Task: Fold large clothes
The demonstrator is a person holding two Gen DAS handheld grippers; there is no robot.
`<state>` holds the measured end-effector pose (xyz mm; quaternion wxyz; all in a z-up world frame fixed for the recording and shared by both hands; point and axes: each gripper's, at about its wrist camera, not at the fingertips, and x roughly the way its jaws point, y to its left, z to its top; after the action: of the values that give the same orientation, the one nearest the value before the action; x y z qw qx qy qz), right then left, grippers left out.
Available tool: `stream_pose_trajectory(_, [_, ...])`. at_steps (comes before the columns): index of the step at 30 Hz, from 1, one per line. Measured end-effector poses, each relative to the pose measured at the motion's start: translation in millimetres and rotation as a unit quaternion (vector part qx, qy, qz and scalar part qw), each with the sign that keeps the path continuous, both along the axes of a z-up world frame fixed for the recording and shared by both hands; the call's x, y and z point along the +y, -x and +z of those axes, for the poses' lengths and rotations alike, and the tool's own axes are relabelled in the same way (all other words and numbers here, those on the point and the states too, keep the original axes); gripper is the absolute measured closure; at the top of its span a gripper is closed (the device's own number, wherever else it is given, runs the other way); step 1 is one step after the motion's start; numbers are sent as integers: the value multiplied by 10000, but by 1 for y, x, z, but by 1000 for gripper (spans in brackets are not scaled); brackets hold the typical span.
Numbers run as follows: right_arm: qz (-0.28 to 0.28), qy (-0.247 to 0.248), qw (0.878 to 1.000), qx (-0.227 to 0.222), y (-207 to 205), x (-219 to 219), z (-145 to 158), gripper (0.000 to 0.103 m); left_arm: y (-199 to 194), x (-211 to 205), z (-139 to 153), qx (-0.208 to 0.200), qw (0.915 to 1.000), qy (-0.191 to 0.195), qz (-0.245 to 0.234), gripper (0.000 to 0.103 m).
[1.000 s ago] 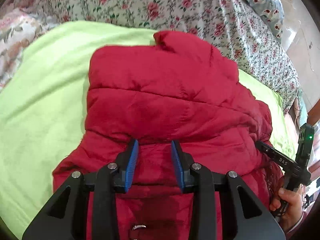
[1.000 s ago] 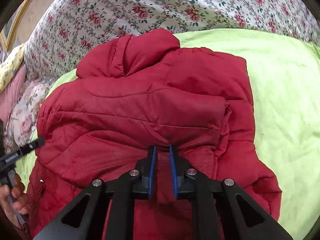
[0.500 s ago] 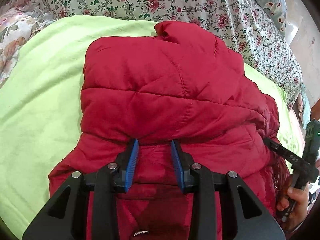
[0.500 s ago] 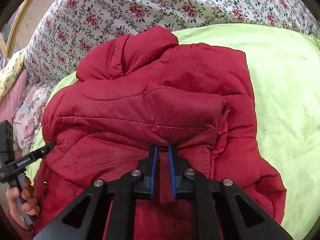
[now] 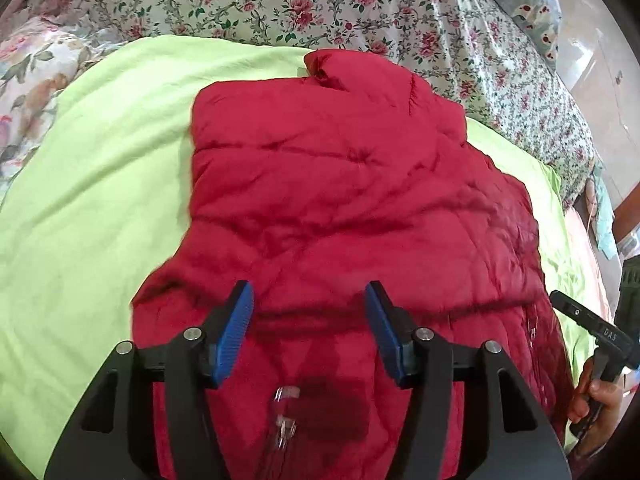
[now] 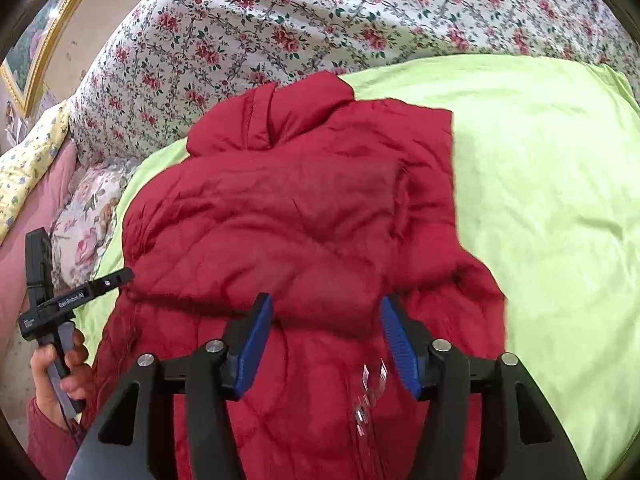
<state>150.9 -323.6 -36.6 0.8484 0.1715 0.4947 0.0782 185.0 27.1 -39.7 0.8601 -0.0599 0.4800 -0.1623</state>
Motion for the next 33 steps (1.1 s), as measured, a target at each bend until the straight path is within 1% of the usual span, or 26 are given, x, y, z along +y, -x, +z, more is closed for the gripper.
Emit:
stream_pose_trajectory(5, [-109,-16,9999,132,31,-13,2,35,30,18,-1,81,9999,49,103,46])
stream_pose_trajectory(13, [-272,-129,9990,320,70,-29,-4,34,70,40,0,224,9994,182,198,46])
stream_pose_trajectory(16, [-284,-189,9990,300,84,-32,-1,34,83,46,2,216,9994,160,218,46])
stream_pose_trajectory(19, [-333,-238,9988,258,97,-36,4,34,95,55,3,224,9991,222,289,46])
stream_pose_trajectory(23, [-357,-178,9990,203,109,-38,10,33,108,66,1,258,9986,256,395,46])
stream_pose_trajectory(25, [-377,-88,9991,164,114,-38,14,29,115,70,0,279,9983,290,425,46])
stream_pose_trajectory(27, [-413,19,9990,147,119,-40,16,27,121,75,-2,307,9982,276,444,46])
stream_pose_trajectory(30, [-467,67,9986,219,124,-45,13,27,129,78,-6,364,9981,260,432,46])
stream_pose_trajectory(33, [-469,71,9981,385,128,-46,6,27,134,81,-7,387,9980,253,442,46])
